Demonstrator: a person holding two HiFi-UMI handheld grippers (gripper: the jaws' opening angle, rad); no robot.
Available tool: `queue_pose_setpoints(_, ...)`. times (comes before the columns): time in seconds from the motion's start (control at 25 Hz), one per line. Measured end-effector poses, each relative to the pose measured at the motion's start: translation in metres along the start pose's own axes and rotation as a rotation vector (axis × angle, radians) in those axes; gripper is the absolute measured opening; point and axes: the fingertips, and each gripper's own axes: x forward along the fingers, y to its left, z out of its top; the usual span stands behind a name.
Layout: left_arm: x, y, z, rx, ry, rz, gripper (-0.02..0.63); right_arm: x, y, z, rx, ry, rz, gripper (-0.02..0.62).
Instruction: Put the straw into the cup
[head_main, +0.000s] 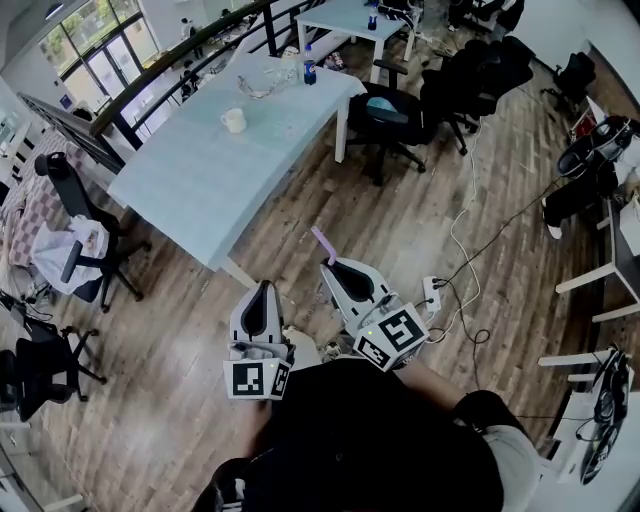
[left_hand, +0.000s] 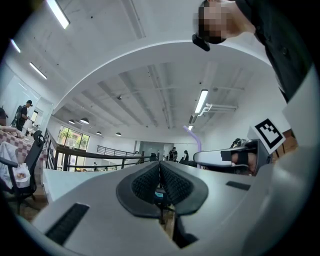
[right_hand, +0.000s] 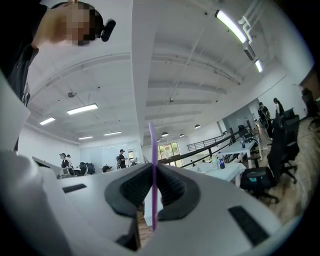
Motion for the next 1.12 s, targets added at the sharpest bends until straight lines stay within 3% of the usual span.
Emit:
queue_pose_setpoints(0.36, 0.038, 0.026, -0.012, -0.011, 0.01, -0.002, 0.015, 0.042, -0.021, -0.009, 0.0, 0.032, 0.005, 0.032)
queue_pose_setpoints(1.12, 0.195, 0.114, -0.016, -0.041, 0.005, -0.04, 0.015, 0.187, -0.11, 0.0, 0.007, 0.061, -0.036, 0.034)
